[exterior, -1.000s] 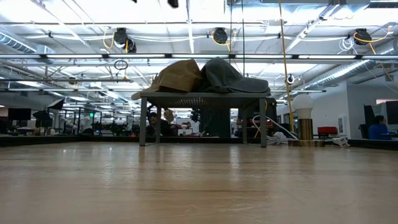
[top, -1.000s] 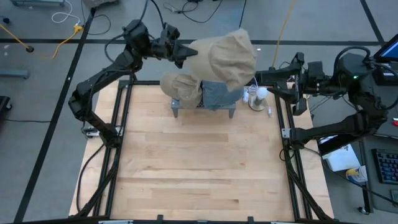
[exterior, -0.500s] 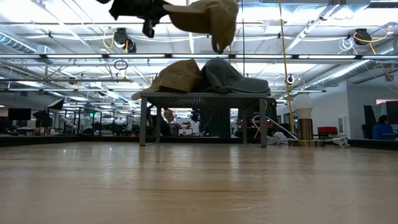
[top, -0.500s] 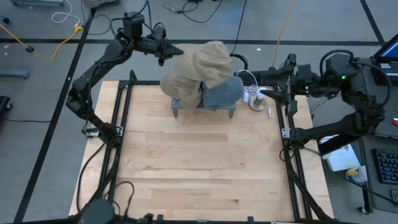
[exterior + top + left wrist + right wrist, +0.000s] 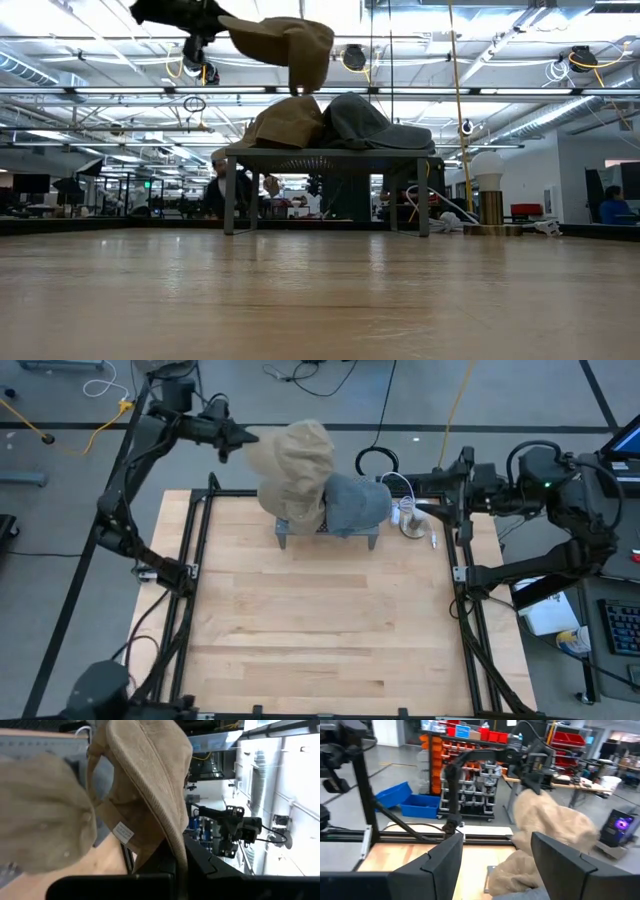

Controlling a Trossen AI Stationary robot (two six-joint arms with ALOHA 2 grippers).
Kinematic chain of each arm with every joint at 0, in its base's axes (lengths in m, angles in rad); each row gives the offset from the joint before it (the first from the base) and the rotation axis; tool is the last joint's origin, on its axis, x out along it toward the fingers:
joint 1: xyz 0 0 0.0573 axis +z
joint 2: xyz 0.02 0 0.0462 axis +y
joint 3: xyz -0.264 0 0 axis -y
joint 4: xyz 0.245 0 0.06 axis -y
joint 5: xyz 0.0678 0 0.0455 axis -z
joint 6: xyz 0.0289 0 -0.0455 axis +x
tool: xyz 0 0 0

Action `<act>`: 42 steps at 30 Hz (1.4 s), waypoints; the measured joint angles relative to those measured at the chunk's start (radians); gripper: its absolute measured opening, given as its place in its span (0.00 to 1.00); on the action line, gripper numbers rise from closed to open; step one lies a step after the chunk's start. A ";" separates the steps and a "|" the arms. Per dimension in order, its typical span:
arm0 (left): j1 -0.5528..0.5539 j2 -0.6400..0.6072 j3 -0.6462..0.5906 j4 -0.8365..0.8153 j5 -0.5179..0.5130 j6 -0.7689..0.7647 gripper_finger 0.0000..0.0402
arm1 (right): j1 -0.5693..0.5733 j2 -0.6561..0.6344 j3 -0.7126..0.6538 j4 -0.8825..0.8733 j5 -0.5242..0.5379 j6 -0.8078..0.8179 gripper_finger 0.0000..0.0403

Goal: Pick & Place hat
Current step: Stack the brown cap on top of the brown cap on the shelf

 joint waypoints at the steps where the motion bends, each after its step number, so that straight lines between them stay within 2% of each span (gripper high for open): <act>1: 0.011 -0.006 0.000 -0.031 0.000 0.015 0.02 | 0.000 0.001 0.000 0.000 0.012 0.000 0.57; 9: 0.093 -0.043 0.000 -0.270 -0.064 0.168 0.02 | 0.000 0.012 0.000 0.000 0.022 0.001 0.57; 20: 0.045 -0.037 -0.016 -0.412 -0.216 0.294 0.02 | 0.000 0.028 0.000 -0.045 0.022 0.005 0.57; 25: 0.001 -0.037 -0.064 -0.400 -0.219 0.298 0.02 | 0.000 0.028 0.000 -0.061 0.021 0.000 0.57; 31: -0.056 -0.037 -0.156 -0.370 -0.297 0.304 0.02 | 0.000 0.028 0.000 -0.060 0.022 -0.020 0.57; 35: -0.105 -0.037 -0.217 -0.255 -0.310 0.271 0.02 | 0.000 0.028 0.000 -0.060 0.019 -0.021 0.56; 42: -0.160 -0.037 -0.309 -0.030 -0.370 0.119 0.02 | 0.000 0.027 0.000 -0.060 0.018 -0.021 0.56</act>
